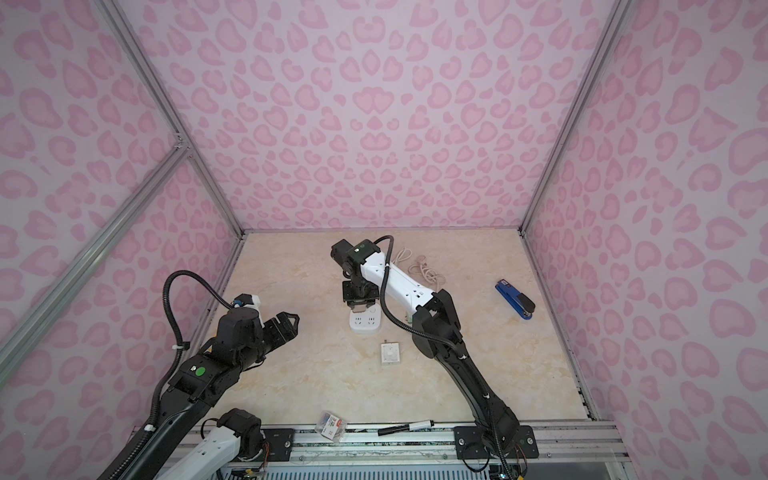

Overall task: Insert the plug
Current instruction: 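Lower the mauve charger with the right gripper into the white square strip's socket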

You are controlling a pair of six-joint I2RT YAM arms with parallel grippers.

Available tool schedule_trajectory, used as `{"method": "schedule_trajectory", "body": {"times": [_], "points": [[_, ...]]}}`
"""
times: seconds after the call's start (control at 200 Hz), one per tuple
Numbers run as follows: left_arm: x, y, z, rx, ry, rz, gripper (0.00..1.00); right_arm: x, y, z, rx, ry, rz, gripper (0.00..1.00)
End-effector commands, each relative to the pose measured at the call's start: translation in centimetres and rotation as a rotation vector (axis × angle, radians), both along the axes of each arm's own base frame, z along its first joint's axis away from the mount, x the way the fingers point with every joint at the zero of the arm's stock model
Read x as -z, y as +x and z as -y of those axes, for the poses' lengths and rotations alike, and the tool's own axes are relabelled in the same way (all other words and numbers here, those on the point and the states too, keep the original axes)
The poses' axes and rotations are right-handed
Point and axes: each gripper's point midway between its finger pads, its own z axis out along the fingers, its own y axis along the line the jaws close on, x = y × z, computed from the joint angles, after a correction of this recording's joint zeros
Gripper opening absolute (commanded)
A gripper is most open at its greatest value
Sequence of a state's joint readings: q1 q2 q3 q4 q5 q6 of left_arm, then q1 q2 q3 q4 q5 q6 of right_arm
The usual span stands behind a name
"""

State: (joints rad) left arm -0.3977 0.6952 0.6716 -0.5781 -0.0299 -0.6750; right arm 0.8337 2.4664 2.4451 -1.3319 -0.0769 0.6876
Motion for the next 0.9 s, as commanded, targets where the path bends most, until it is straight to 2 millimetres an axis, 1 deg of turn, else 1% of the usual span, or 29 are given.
{"method": "schedule_trajectory", "body": {"times": [0.0,0.17,0.245,0.535,0.735,0.895], "points": [[-0.3,0.2,-0.2,-0.004,0.017,0.021,0.86,1.0,-0.5,0.6,0.001,-0.044,-0.023,0.00],[-0.1,0.2,-0.3,-0.005,0.016,0.020,0.86,0.3,-0.6,1.1,-0.007,-0.064,-0.005,0.00],[-0.1,0.2,-0.3,-0.005,0.016,0.020,0.86,0.1,-0.6,1.0,-0.009,-0.059,-0.005,0.00],[0.0,0.2,-0.3,-0.005,0.019,0.017,0.86,1.4,-1.0,0.7,-0.017,-0.067,-0.030,0.00],[0.1,0.2,-0.2,-0.002,0.020,0.015,0.86,1.4,-0.8,0.7,-0.028,-0.099,-0.011,0.00],[0.2,0.3,-0.1,0.001,0.019,0.010,0.86,2.0,-1.0,0.6,-0.058,-0.134,-0.007,0.00]]}}
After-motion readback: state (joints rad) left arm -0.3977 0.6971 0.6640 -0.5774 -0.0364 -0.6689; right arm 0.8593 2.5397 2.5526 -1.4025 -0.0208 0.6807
